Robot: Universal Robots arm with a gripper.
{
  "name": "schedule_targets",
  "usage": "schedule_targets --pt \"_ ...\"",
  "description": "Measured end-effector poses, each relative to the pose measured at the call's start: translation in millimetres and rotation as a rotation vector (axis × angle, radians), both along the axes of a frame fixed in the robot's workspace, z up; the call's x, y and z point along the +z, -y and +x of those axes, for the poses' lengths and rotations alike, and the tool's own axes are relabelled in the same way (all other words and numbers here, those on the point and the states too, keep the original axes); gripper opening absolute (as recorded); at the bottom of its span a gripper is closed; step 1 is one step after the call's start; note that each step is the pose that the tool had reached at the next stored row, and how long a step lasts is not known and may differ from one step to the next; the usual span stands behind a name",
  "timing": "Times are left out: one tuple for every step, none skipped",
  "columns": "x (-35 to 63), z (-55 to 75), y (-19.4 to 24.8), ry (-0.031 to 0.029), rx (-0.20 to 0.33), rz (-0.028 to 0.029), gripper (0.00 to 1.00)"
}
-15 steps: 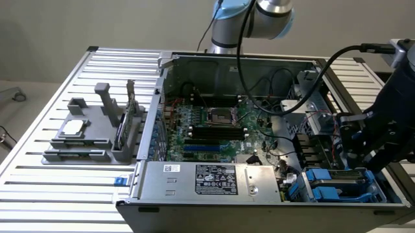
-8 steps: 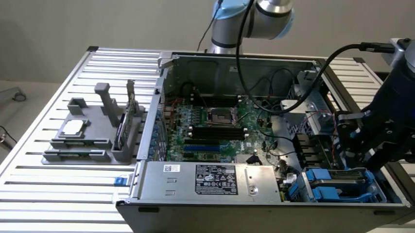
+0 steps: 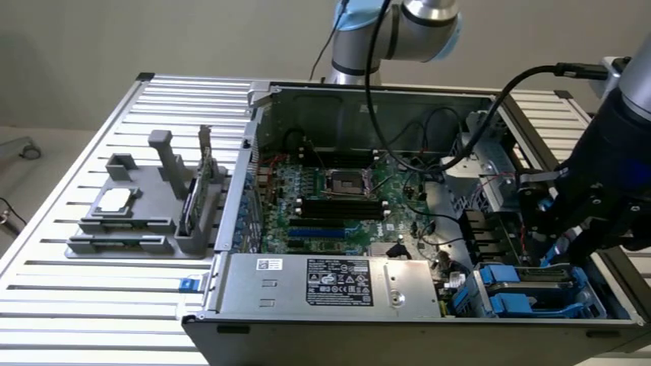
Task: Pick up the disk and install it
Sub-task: 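Insert the first disk wire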
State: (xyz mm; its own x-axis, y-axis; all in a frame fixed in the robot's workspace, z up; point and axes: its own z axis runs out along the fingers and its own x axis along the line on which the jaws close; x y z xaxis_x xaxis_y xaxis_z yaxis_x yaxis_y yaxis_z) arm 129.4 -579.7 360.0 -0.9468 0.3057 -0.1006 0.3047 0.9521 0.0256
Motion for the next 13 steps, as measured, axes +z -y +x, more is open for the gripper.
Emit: schedule_targets --pt "0.1 0.0 -1.3 0.0008 -0.001 0.0001 0.39" --pt "0.0 0.0 -2.6 0.0017 -0.002 0.0006 0.39" --pt "0.1 0.0 -3.9 0.0027 -0.003 0.0008 0.39" --pt "0.0 0.0 -5.2 0.0034 -0.004 0.0012 0.39" --pt "0.1 0.0 -6.5 0.0037 -0.006 0.0011 0.39" --pt "0.1 0.0 -7.7 0.0038 -0.008 0.0011 0.39" --pt "0.1 0.1 -8.8 0.0039 -0.010 0.0012 0.39" --pt "0.0 0.2 -9.8 0.0039 -0.013 0.0013 0.39" --pt "0.1 0.7 -11.0 0.0039 -0.017 0.0011 0.39" --pt "0.0 1.5 -12.2 0.0040 -0.019 0.0009 0.39" --pt "0.1 2.9 -13.4 0.0039 -0.021 0.0004 0.39" --pt "0.0 4.4 -14.6 0.0040 -0.023 -0.0001 0.39" --pt "0.0 6.0 -15.7 0.0039 -0.025 -0.0005 0.39"
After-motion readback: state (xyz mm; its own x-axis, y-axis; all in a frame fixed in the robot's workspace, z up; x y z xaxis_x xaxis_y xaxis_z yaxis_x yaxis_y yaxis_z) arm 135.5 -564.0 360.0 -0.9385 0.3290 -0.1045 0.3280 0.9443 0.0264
